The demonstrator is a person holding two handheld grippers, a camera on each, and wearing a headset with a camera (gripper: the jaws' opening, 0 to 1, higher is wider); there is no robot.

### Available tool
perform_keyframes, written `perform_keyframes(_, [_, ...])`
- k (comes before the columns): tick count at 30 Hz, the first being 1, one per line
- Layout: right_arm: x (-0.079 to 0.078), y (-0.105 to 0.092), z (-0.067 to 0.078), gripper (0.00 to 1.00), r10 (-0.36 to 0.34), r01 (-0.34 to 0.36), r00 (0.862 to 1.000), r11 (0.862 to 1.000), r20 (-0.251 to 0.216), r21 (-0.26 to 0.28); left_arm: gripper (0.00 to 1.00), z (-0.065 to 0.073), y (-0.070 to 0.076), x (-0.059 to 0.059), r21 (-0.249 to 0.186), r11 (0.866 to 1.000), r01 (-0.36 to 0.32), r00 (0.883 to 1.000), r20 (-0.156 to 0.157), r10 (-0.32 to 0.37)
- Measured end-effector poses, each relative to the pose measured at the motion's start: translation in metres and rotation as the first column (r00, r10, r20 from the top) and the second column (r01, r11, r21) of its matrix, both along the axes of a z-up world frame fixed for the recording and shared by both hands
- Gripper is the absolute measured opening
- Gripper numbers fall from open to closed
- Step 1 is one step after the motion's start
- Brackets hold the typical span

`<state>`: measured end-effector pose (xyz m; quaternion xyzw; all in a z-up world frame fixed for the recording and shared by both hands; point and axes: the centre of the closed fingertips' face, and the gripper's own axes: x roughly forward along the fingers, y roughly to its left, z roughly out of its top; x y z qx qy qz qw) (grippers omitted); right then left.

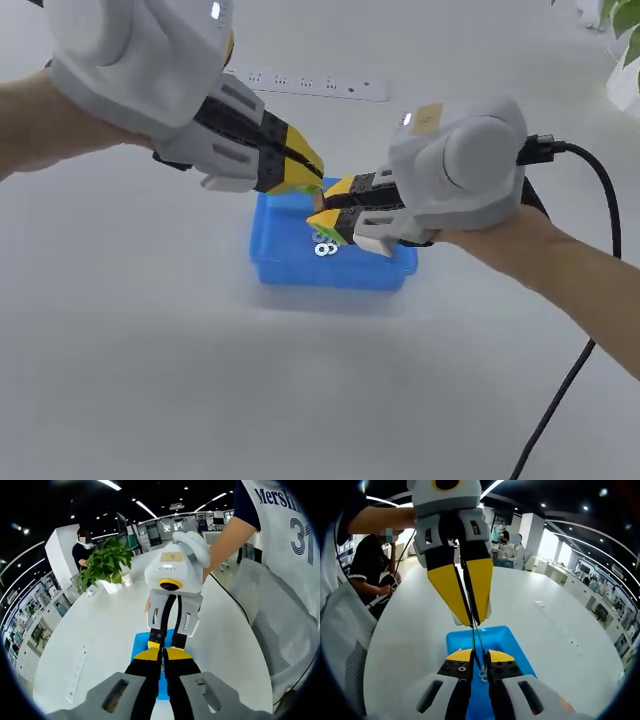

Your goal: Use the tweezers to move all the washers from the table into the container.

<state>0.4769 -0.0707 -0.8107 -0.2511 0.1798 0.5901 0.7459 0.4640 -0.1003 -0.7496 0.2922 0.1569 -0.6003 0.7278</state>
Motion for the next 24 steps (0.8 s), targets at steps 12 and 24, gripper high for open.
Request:
perform_keyframes(12, [0.003,-0.009,-0.031,0.11,-0.018,0.016,0.997,0.999,-0.069,-0.037,0.06,-0.029,-0.005,0.008,0.028,1.0,-0.003,0.999,-0.052,0.005])
perform_keyframes(24, [0.004,-0.009,-0.03,0.12,-0.035,0.034,0.997,0.999,-0.073,-0.024,0.05,-0.025,-0.011,0.001,0.041,0.999,0.01,0.999,-0.041,-0.009])
